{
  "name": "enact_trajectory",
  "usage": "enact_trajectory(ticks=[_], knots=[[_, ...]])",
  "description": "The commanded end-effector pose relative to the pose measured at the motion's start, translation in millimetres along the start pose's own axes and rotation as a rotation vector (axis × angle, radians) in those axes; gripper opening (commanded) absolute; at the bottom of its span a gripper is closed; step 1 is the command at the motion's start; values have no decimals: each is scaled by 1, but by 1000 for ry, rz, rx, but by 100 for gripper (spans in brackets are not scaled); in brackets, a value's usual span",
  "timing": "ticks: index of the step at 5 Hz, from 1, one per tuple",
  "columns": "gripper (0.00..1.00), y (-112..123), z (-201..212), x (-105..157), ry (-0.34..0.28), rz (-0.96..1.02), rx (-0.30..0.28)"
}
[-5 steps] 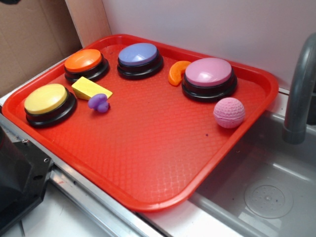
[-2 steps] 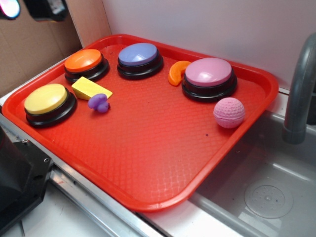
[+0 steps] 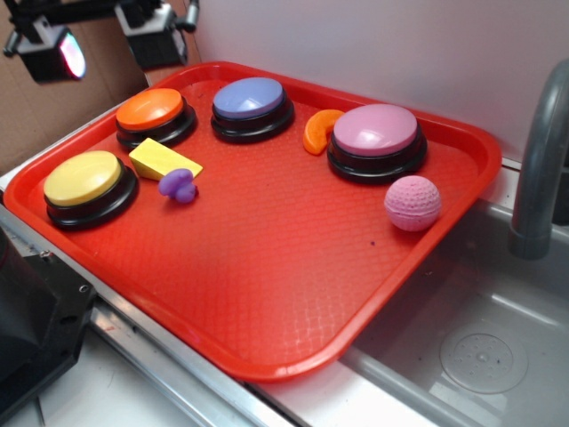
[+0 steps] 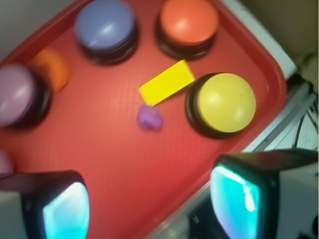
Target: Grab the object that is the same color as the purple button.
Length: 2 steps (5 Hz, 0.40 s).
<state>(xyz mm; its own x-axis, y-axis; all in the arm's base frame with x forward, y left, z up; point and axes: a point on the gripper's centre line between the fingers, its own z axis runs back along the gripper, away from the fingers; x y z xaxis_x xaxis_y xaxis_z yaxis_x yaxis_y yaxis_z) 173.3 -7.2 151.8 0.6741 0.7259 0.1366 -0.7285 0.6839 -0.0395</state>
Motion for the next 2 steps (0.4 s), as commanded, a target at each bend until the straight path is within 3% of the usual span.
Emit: enact_trajectory(ticks=[1, 2], knots=[[100, -8, -44, 21, -96, 258, 14], [100, -10, -74, 27, -90, 322, 45]])
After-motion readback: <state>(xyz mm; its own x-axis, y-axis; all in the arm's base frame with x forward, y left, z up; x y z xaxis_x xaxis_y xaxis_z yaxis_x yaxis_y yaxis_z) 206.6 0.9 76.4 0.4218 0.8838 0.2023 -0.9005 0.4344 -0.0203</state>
